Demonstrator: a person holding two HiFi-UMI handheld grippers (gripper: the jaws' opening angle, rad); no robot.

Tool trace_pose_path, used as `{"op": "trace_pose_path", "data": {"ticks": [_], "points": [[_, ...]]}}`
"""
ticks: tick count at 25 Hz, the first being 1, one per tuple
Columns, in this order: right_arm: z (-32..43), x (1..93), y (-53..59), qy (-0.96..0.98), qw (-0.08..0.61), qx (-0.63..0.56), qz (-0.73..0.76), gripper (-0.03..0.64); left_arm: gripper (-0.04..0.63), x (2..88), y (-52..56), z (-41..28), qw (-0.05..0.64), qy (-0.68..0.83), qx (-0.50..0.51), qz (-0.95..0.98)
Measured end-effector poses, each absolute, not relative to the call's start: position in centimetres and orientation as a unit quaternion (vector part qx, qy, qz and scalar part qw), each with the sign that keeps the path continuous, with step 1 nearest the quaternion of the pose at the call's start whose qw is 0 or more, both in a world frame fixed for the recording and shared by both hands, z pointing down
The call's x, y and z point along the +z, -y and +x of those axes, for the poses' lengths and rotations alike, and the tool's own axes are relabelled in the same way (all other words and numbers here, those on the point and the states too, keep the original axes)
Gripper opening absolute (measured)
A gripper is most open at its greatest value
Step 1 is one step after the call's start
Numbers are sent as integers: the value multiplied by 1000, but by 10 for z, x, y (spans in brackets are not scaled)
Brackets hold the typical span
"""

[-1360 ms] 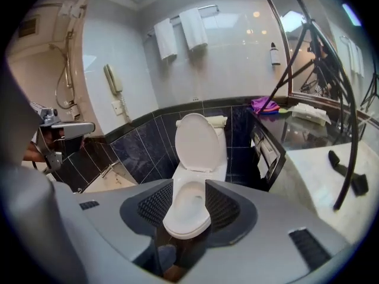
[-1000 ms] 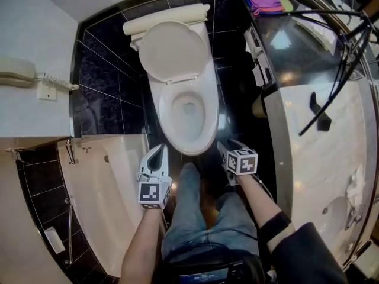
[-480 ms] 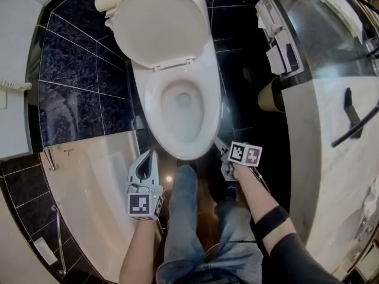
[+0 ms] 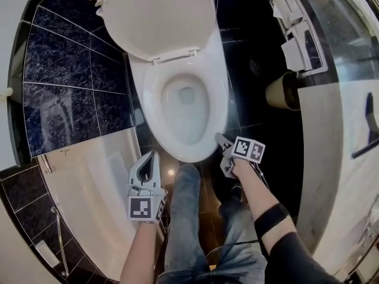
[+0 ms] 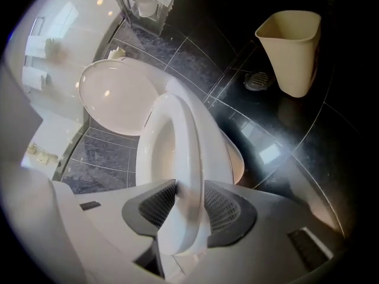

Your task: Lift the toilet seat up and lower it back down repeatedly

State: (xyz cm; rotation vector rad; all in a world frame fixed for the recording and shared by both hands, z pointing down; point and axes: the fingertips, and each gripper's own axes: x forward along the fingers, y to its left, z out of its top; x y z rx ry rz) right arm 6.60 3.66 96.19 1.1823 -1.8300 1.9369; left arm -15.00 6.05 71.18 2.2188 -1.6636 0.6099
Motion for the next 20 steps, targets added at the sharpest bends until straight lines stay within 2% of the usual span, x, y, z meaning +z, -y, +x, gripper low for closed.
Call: {"op": "trace_pose_path", "data": {"ticks": [3, 20], "points": [[66, 962, -35, 621, 101, 665, 401, 138, -8, 719, -59, -152, 157, 581, 210, 770], [67, 947, -35, 604, 108, 682, 398, 133, -8, 731, -65, -136, 191, 569, 217, 770]]}}
